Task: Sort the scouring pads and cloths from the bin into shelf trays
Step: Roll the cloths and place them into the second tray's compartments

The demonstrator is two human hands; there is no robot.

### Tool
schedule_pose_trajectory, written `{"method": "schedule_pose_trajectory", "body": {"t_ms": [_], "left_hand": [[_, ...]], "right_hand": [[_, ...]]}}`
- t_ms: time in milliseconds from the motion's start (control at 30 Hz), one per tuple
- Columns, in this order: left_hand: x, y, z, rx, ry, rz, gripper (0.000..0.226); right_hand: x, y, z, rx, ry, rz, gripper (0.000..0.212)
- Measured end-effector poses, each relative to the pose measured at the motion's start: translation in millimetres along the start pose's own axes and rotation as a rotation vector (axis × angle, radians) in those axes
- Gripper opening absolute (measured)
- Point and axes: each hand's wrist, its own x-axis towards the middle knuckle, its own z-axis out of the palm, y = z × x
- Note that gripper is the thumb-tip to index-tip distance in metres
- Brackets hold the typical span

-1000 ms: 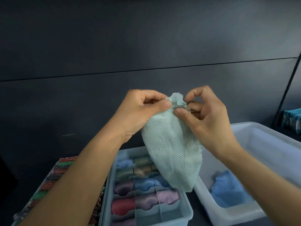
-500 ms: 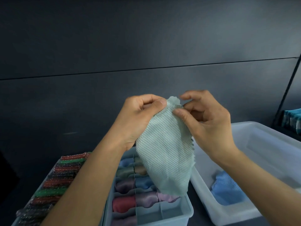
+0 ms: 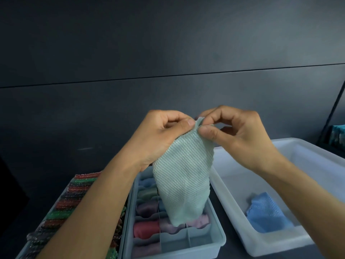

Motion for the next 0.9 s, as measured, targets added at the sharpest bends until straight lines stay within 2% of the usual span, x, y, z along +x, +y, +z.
{"method": "schedule_pose_trajectory", "body": {"t_ms": [233, 300, 400, 500, 533, 600, 633, 767, 900], "left_hand": [[-5, 4, -14, 0.004, -0.109, 0.008, 0.035], [-8, 1, -20, 0.097, -0.15, -0.005, 0.028], [-8, -5, -25, 0.174, -0.047, 0.004, 0.01], [-5, -2, -22, 0.239, -0.019, 0.022, 0.012], [-4, -2, -22, 0.273, -0.017, 0.036, 0.011], [-4, -1, -21, 0.264, 0.011, 0.058, 0.009], [-5, -1, -22, 0.233, 0.037, 0.063, 0.009], [-10, -8, -18, 0.093, 0.166, 0.061, 0.013], [-7, -13, -14, 0.21, 0.312, 0.085, 0.015]], "right_hand": [[8, -1, 2, 0.07, 0.089, -0.003, 0.017], [9, -1, 1, 0.044, 0.113, 0.0, 0.017], [8, -4, 0, 0.091, 0.098, 0.042, 0.015], [9, -5, 0, 0.006, -0.058, 0.177, 0.055], [10, -5, 1, -0.045, -0.111, 0.206, 0.055], [11, -5, 4, -0.062, -0.146, 0.221, 0.027], [11, -4, 3, -0.052, -0.128, 0.223, 0.02], [9, -3, 4, -0.067, -0.072, 0.216, 0.027], [16, -3, 10, -0.048, 0.056, 0.257, 0.025]]}}
